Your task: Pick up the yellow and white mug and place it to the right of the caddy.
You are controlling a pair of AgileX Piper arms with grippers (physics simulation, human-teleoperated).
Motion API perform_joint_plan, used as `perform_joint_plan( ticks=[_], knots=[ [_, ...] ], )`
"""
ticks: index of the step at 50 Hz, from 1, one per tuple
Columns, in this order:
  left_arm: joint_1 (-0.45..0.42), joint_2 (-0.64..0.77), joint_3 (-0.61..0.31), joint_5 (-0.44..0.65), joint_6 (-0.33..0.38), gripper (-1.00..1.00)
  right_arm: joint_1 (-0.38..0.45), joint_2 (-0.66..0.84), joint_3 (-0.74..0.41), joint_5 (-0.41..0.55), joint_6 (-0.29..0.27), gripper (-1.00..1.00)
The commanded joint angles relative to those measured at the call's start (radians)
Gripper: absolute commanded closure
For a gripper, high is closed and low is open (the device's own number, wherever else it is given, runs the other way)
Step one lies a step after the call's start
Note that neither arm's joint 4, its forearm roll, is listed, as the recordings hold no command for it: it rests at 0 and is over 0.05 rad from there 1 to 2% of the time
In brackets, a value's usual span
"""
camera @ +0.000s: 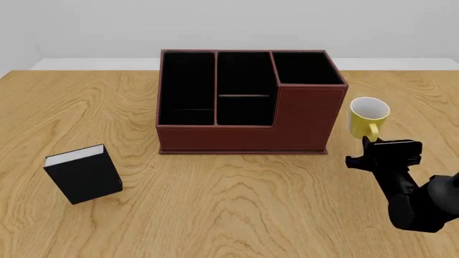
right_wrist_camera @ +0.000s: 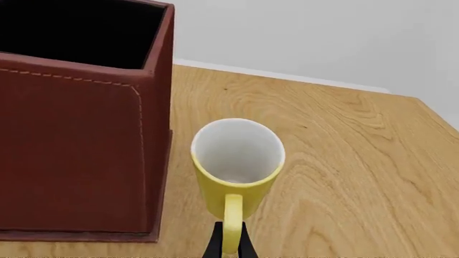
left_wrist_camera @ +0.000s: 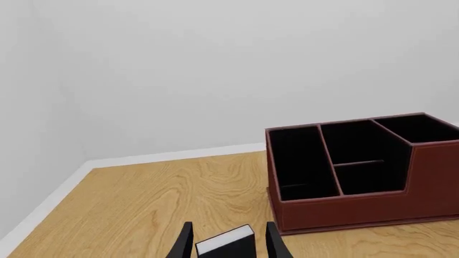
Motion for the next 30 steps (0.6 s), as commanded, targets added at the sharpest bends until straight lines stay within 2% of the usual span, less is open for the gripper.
perform_joint_plan(
  ticks=[1,30],
  knots=[
    [0.0,0.0,-0.001,0.003,0.002,-1.0,-0.005,0.029,-0.01,-0.011,0.011,1.0],
    [-0.006,0.0,0.009,-0.001,0.004,-1.0,-0.01,0.122,-0.052,-0.014,0.013,1.0]
  ],
)
